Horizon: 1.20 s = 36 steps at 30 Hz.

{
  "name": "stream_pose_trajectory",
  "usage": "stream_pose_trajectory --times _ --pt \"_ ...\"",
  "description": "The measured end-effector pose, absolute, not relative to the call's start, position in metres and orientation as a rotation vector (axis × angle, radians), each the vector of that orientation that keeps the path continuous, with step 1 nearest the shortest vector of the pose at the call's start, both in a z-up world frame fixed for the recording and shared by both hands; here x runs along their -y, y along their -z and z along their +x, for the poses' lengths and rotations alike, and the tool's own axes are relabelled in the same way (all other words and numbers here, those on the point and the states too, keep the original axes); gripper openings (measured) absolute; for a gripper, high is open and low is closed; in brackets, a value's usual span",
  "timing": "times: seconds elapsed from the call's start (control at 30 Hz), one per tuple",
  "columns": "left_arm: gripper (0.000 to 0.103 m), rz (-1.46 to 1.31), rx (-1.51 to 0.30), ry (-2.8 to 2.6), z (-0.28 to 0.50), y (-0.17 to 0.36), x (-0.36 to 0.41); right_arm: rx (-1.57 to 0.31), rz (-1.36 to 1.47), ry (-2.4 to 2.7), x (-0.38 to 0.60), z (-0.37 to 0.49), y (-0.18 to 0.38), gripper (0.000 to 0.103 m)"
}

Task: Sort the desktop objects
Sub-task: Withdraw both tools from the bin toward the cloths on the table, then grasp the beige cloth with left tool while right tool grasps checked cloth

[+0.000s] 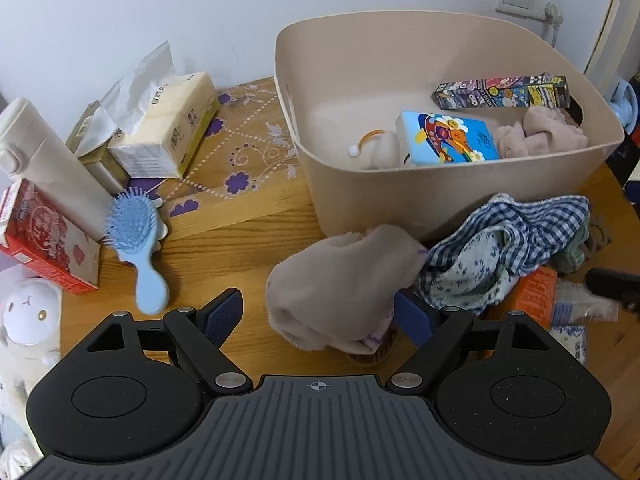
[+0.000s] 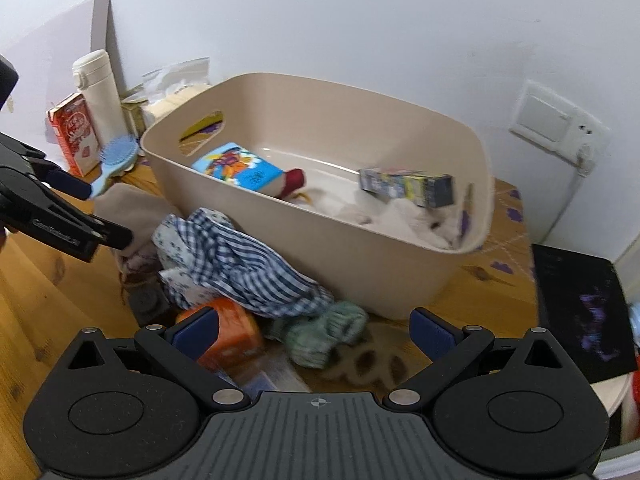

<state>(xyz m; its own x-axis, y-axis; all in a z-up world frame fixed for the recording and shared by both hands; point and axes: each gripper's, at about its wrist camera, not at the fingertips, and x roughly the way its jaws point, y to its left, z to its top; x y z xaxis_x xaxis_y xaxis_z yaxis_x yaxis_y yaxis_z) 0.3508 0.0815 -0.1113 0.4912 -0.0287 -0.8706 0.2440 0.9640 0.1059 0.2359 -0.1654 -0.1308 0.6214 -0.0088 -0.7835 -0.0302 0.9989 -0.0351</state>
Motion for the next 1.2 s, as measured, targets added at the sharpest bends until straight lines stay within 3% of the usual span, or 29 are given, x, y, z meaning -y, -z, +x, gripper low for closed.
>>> stream_pose_trajectory --times 0.53,0.6,0.77,1.0,1.2 --pt "0.083 0.186 -1.078 0.204 0.371 0.129 -0.072 -0.938 0.067 -0.054 0.153 0.279 0.153 0.102" --pt "0.076 0.173 -1.077 0.213 0.372 0.129 -0.074 -0.942 0.068 -0.068 0.151 0.281 0.154 0.091" --pt "0.066 0.160 -1.081 0.246 0.372 0.128 -0.075 -0.959 0.077 -0.091 0.148 0.286 0.157 0.076" --pt "0.047 0.164 -1.081 0.263 0.369 0.126 -0.077 -0.982 0.048 -0.114 0.143 0.285 0.159 0.035" --pt "0.037 0.173 -1.092 0.270 0.365 0.122 -0.076 -0.971 0.051 -0.131 0.144 0.278 0.158 0.015"
